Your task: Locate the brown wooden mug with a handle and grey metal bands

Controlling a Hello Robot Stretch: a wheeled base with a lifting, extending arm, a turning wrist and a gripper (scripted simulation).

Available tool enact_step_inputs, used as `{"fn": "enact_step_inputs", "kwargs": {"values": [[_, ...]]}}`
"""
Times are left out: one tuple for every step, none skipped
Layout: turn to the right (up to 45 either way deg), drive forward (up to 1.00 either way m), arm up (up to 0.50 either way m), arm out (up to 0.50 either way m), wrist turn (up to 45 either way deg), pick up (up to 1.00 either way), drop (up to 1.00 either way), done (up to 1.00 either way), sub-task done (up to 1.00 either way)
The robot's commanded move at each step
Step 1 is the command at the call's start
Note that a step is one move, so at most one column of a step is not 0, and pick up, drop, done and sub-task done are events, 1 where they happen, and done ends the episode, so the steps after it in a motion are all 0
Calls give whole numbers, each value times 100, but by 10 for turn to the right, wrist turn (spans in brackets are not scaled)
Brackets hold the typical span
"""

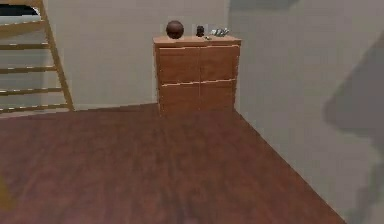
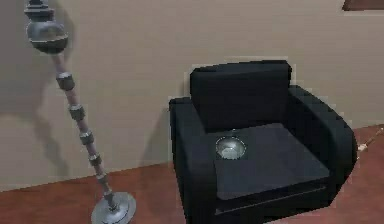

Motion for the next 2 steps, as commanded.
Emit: {"fn": "enact_step_inputs", "kwargs": {"values": [[0,100,0,0,0,0,0,0,0],[30,0,0,0,0,0,0,0,0]]}}
